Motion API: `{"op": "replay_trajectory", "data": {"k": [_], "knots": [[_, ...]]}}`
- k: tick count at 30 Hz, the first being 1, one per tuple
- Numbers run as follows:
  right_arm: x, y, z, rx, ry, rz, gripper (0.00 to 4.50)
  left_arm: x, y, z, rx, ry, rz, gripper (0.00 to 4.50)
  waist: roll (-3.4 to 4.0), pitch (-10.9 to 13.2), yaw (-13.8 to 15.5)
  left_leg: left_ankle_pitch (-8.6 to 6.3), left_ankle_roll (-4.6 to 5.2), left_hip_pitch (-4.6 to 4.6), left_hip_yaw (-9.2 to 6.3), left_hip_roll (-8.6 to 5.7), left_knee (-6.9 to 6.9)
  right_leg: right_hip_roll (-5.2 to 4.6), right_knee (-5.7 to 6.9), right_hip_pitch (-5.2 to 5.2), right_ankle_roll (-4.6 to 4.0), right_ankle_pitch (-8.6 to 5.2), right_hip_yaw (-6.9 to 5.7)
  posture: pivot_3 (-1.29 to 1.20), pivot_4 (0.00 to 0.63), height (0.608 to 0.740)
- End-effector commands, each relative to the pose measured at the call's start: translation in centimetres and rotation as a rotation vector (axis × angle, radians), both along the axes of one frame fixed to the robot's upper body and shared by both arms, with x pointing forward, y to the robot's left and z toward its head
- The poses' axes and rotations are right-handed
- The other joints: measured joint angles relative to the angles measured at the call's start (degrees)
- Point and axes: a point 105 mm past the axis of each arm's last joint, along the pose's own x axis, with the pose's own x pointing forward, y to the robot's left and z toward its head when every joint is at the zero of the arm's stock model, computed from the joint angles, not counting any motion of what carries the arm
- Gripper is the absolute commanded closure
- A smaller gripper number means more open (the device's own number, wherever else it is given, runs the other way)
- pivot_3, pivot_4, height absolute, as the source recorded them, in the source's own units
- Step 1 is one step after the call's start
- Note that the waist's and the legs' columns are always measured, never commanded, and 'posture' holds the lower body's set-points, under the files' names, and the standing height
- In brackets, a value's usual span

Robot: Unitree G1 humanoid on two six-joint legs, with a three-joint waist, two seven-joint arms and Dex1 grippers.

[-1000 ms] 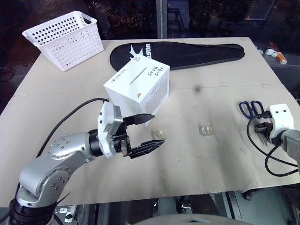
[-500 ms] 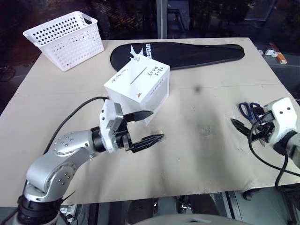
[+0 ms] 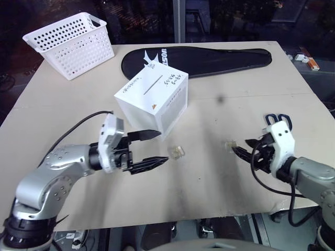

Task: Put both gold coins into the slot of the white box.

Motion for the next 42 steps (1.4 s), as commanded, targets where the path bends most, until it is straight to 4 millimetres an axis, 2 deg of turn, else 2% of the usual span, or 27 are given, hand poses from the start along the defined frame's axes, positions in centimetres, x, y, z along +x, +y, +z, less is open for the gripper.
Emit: {"op": "replay_trajectory", "data": {"k": [1,5,8,14,18,21,23,42], "knots": [[-0.2,1.2,0.4,-0.015,-0.030,0.027,1.46,-0.8,1.1,-0.2,0.034,-0.013,0.001,0.00,0.00,0.0,0.1,0.00,0.00,-0.01,0.00,0.00,0.00,-0.02,0.00,0.00,0.00,0.00,0.00,0.00,0.150,0.738],[0.2,1.7,0.2,-0.019,-0.022,0.021,1.46,-1.4,1.2,-0.1,0.047,-0.011,-0.015,0.00,0.00,0.0,0.5,-0.01,0.01,-0.02,-0.02,-0.03,0.02,-0.08,-0.01,0.00,0.00,0.00,-0.05,0.00,0.150,0.738],[0.3,1.0,-0.3,-0.062,-0.014,-0.015,1.46,-1.9,0.6,-0.2,0.054,-0.009,-0.046,0.00,0.00,0.0,0.4,-0.02,0.02,-0.03,-0.05,-0.05,0.04,-0.11,-0.01,0.01,0.00,0.00,-0.08,0.00,0.150,0.738],[0.8,0.6,-0.3,-0.051,-0.020,-0.073,1.46,-1.9,-0.5,0.0,0.042,-0.023,-0.083,0.00,0.00,0.0,0.2,-0.01,0.01,-0.04,-0.04,-0.03,-0.01,-0.06,-0.01,-0.01,0.00,0.00,-0.07,0.00,0.150,0.738],[0.9,0.5,-0.6,-0.062,-0.010,-0.085,1.46,-1.7,-0.6,0.0,0.046,-0.026,-0.083,0.00,0.01,0.0,0.2,-0.01,0.01,-0.03,-0.04,-0.03,-0.01,-0.05,0.00,-0.01,0.00,0.00,-0.06,0.00,0.150,0.738],[1.0,0.6,-0.9,-0.065,0.001,-0.090,2.24,-1.8,-0.7,0.1,0.046,-0.030,-0.088,0.00,0.01,0.0,0.2,-0.01,0.01,-0.04,-0.03,-0.03,-0.01,-0.06,-0.02,-0.01,0.00,0.00,-0.06,0.00,0.150,0.738],[1.1,0.5,-1.1,-0.075,0.008,-0.098,3.14,-1.7,-1.0,0.3,0.043,-0.035,-0.089,0.00,0.01,0.0,0.2,-0.01,0.01,-0.04,-0.03,-0.03,-0.01,-0.06,-0.02,-0.01,0.00,0.00,-0.06,0.00,0.150,0.738],[2.1,0.1,-1.4,-0.102,0.007,-0.137,3.14,-1.4,-2.2,1.4,0.027,-0.046,-0.065,0.00,0.01,0.0,0.2,-0.01,0.01,-0.04,-0.03,-0.03,-0.01,-0.05,-0.02,-0.01,0.01,0.00,-0.05,0.00,0.150,0.738]]}}
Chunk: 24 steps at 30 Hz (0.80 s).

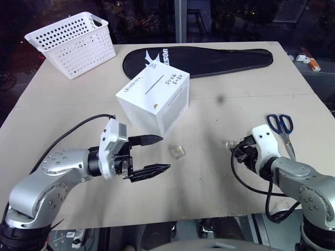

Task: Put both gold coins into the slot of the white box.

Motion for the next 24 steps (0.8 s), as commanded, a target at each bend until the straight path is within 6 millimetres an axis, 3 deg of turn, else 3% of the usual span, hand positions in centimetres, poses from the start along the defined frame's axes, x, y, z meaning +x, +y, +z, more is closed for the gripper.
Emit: {"op": "replay_trajectory", "data": {"k": [1,11,15,24], "knots": [[0.51,0.10,1.00,0.003,-0.051,0.002,3.14,-0.43,-0.80,0.92,-0.012,-0.039,-0.030,0.00,0.00,0.0,0.0,0.00,0.00,0.00,0.00,0.00,0.00,0.00,0.00,0.00,0.00,0.00,0.00,0.00,0.150,0.738],[0.66,0.17,1.04,0.004,-0.053,0.005,3.14,-0.30,-0.94,1.00,-0.014,-0.041,-0.028,0.00,0.00,0.0,0.0,0.00,0.00,0.00,0.00,0.00,0.00,0.00,0.00,0.00,0.00,0.00,0.00,0.00,0.150,0.738],[0.73,0.14,1.02,0.004,-0.051,0.003,4.45,-0.27,-0.90,1.03,-0.015,-0.044,-0.024,0.00,0.00,0.0,0.0,0.00,0.00,0.00,0.00,0.00,0.00,0.00,0.00,0.00,0.00,0.00,0.00,0.00,0.150,0.738],[0.69,-0.03,1.71,0.001,-0.074,0.026,4.49,-0.15,-1.02,1.10,-0.039,-0.029,-0.014,0.00,0.00,0.0,0.0,0.00,0.00,-0.01,0.00,0.00,0.00,0.00,-0.01,0.00,0.00,0.00,0.00,0.00,0.150,0.738]]}}
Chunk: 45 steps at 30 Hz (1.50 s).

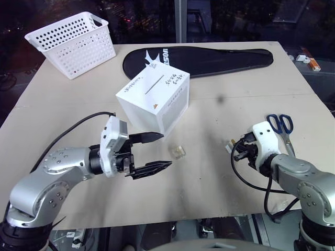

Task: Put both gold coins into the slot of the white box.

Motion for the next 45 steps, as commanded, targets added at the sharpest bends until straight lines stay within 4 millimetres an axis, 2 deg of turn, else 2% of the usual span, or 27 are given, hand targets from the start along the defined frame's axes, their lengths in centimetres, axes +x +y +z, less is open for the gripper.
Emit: {"op": "replay_trajectory", "data": {"k": [1,7,9,12,15,16,18,24,30,41,45], "knots": [[0.0,0.0,1.7,0.000,-0.072,0.039,4.49,-0.4,-0.7,0.8,-0.032,-0.008,-0.028,0.00,0.00,0.0,0.0,0.00,0.00,0.00,0.00,0.00,0.00,0.00,0.00,0.00,0.00,0.00,0.00,0.00,0.150,0.738],[-1.5,2.0,5.6,0.145,-0.208,0.303,4.49,0.1,-1.6,1.8,-0.120,0.052,-0.050,0.00,-0.01,0.0,0.1,0.00,0.01,-0.01,-0.02,0.00,0.01,0.02,0.00,0.01,0.01,0.00,-0.01,0.00,0.150,0.738],[-2.3,3.0,6.7,0.197,-0.223,0.404,4.50,0.0,-1.8,2.1,-0.145,0.088,-0.081,0.55,-0.01,0.0,0.0,0.00,0.01,0.00,-0.02,0.00,0.01,0.03,0.00,0.01,0.01,0.01,0.00,0.00,0.150,0.738],[-3.3,4.3,8.0,0.255,-0.230,0.547,4.50,0.6,-2.2,2.3,-0.158,0.080,-0.083,1.81,-0.01,0.0,0.0,0.00,0.01,0.02,-0.02,0.00,0.01,0.04,0.01,0.02,0.01,0.01,0.01,0.00,0.150,0.738],[-3.8,5.4,8.9,0.284,-0.232,0.654,4.50,0.8,-2.8,2.5,-0.192,0.094,-0.106,1.81,-0.01,0.0,0.0,0.00,0.01,0.02,-0.02,0.00,0.02,0.04,0.02,0.03,0.01,0.01,0.00,0.00,0.150,0.738],[-4.0,5.9,9.1,0.293,-0.233,0.689,4.50,0.8,-3.0,2.6,-0.206,0.099,-0.113,2.34,-0.01,0.0,0.0,0.00,0.01,0.01,-0.02,0.00,0.02,0.04,0.01,0.03,0.01,0.01,0.01,0.00,0.150,0.738],[-4.3,6.6,9.7,0.304,-0.236,0.755,4.50,0.9,-3.5,2.6,-0.209,0.092,-0.118,2.86,-0.02,0.0,0.0,0.01,0.01,0.01,-0.01,-0.02,0.05,0.02,0.01,0.04,0.01,0.01,0.02,0.00,0.150,0.738],[-4.4,7.9,10.6,0.333,-0.244,0.837,4.50,0.8,-3.8,2.6,-0.217,0.099,-0.133,2.86,-0.03,0.0,0.0,0.02,-0.01,0.02,-0.01,-0.01,0.05,0.03,0.02,0.04,0.01,0.01,0.02,0.00,0.150,0.738],[-4.5,8.6,10.7,0.343,-0.236,0.872,4.50,0.8,-5.1,3.1,-0.227,0.092,-0.146,2.86,-0.03,0.0,0.1,0.02,-0.01,0.00,-0.01,-0.02,0.07,0.00,0.01,0.05,0.01,0.01,0.02,0.00,0.150,0.738],[-4.6,9.0,10.6,0.356,-0.239,0.890,4.50,0.9,-4.4,3.2,-0.230,0.093,-0.144,2.86,-0.04,0.0,0.0,0.14,-0.20,0.00,0.01,-0.01,0.07,0.01,0.02,0.05,0.01,0.02,0.02,0.00,0.150,0.738],[-4.7,9.0,10.5,0.358,-0.232,0.898,4.50,0.9,-4.1,3.2,-0.238,0.098,-0.146,4.08,-0.04,0.0,0.0,0.14,-0.20,0.00,0.01,-0.01,0.07,0.01,0.02,0.05,0.01,0.02,0.02,0.00,0.150,0.738]]}}
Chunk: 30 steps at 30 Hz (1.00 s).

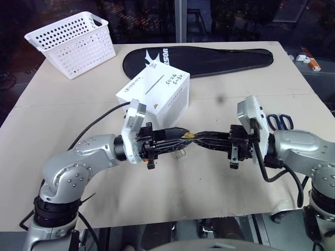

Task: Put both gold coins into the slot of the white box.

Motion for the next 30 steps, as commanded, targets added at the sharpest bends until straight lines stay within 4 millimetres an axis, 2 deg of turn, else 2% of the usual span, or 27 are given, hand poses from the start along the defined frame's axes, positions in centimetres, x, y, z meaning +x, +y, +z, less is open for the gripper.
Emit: {"op": "replay_trajectory", "data": {"k": [1,10,13,14,16,17,19,26,30], "knots": [[-0.5,0.1,0.4,0.017,-0.017,0.026,4.50,-0.4,0.2,0.7,-0.021,-0.025,-0.018,4.48,0.00,0.0,0.0,0.00,0.00,0.00,0.00,0.00,0.00,0.00,0.00,0.00,0.00,0.00,0.00,0.00,0.150,0.738],[-1.1,0.3,0.1,0.017,0.007,0.063,4.50,-1.0,0.3,0.3,-0.038,-0.018,-0.041,4.48,0.00,0.0,0.0,0.00,0.01,0.00,0.00,0.00,0.00,0.00,0.00,0.00,0.00,0.00,0.00,0.00,0.150,0.738],[-0.8,0.4,0.5,0.019,-0.015,0.057,4.50,-0.9,0.4,0.4,-0.044,-0.020,-0.031,4.48,0.00,0.0,0.0,-0.01,0.01,0.00,0.00,0.00,0.00,-0.01,0.00,0.00,0.00,0.00,0.00,0.00,0.150,0.738],[-0.8,0.3,0.7,0.028,-0.016,0.061,4.21,-0.8,0.5,0.4,-0.048,-0.022,-0.021,4.50,0.00,0.0,0.0,-0.01,0.01,0.00,0.00,0.00,0.00,-0.01,0.00,0.00,0.00,0.00,0.00,0.00,0.150,0.738],[-0.5,0.0,1.1,0.040,-0.022,0.052,4.21,-0.5,0.9,0.8,-0.058,-0.026,0.011,4.50,0.00,0.0,0.0,-0.01,0.01,0.00,0.00,0.01,0.00,0.00,0.00,0.00,0.00,0.00,0.00,0.00,0.150,0.738],[-0.4,-0.2,1.2,0.040,-0.027,0.044,3.90,-0.4,1.1,1.0,-0.066,-0.027,0.027,4.50,0.00,0.0,0.0,-0.01,0.01,0.00,0.00,0.01,0.00,0.00,0.00,0.00,0.00,0.00,0.00,0.00,0.150,0.738],[-0.1,-0.7,1.5,0.036,-0.047,0.017,3.57,-0.3,1.5,1.7,-0.083,-0.034,0.063,4.50,0.00,0.0,0.0,-0.01,0.01,-0.01,-0.01,0.01,0.00,-0.01,0.00,0.00,0.00,0.00,0.00,0.00,0.150,0.738],[0.5,-3.2,3.0,0.001,-0.174,-0.078,3.57,0.6,3.1,5.4,-0.175,-0.078,0.234,4.50,-0.04,0.0,0.2,-0.01,0.01,-0.01,-0.02,0.01,0.00,-0.02,-0.01,0.00,0.00,0.00,0.00,0.00,0.150,0.738],[1.4,-4.6,4.4,-0.029,-0.293,-0.154,3.57,3.7,5.1,8.3,-0.164,-0.169,0.519,4.50,-0.09,0.0,0.2,0.00,0.01,-0.01,-0.02,0.00,0.02,-0.02,0.00,0.01,0.01,0.00,-0.01,0.00,0.150,0.738]]}}
